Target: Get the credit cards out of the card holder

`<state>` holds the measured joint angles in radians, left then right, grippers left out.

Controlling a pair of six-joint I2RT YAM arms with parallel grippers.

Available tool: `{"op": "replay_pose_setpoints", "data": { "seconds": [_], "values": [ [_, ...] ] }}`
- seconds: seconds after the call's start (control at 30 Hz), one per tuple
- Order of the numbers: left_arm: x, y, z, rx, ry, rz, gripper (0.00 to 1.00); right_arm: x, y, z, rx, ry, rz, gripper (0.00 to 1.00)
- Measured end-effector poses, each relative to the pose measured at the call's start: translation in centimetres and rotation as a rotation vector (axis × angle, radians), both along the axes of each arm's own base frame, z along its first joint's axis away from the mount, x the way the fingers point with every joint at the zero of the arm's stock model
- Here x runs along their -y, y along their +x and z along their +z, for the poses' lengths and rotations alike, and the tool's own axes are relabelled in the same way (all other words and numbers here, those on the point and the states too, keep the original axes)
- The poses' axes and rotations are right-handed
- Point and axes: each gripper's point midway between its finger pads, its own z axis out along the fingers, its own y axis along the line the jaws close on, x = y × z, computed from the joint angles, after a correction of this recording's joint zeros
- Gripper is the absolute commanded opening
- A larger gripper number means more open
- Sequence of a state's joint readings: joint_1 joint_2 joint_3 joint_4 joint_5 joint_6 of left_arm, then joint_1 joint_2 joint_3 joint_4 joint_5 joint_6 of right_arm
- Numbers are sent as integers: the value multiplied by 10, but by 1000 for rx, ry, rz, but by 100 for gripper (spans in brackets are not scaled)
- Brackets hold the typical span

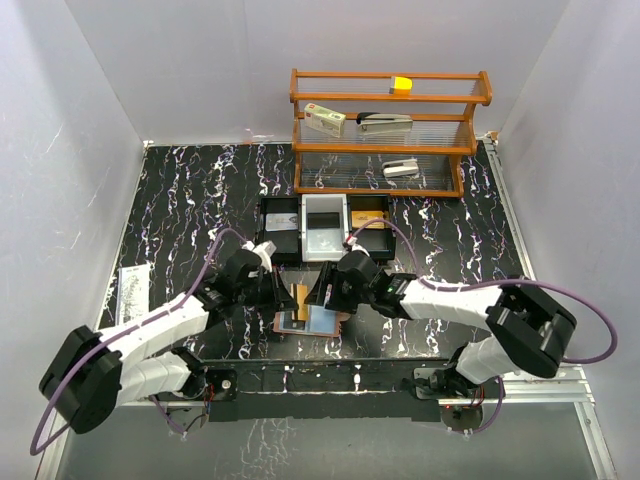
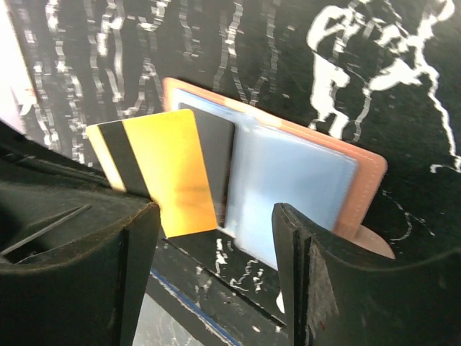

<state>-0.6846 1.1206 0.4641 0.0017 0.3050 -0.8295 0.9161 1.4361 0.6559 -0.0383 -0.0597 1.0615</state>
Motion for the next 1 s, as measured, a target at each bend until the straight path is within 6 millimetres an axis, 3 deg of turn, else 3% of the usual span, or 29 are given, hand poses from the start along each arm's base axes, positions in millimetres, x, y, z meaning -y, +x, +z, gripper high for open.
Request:
{"op": "replay_pose_setpoints", "data": {
  "seconds": [0.23, 0.37, 0.5, 0.7, 1.0],
  "values": [
    [-7, 5, 28, 119, -29, 20, 0, -7, 8, 46, 162, 144, 25, 72],
    [0, 5, 47, 173, -105, -29, 0, 0, 12, 62, 220, 198, 50, 72],
    [3, 6, 68, 209, -234, -64, 0, 7, 28, 82, 242, 285, 51, 72],
    [-3, 16, 93, 211, -413, -66, 0, 8, 20, 100, 256, 396, 119, 65],
    [10, 6, 134, 233, -565, -194, 0, -6, 1, 136, 299, 533, 267, 48]
  ]
}}
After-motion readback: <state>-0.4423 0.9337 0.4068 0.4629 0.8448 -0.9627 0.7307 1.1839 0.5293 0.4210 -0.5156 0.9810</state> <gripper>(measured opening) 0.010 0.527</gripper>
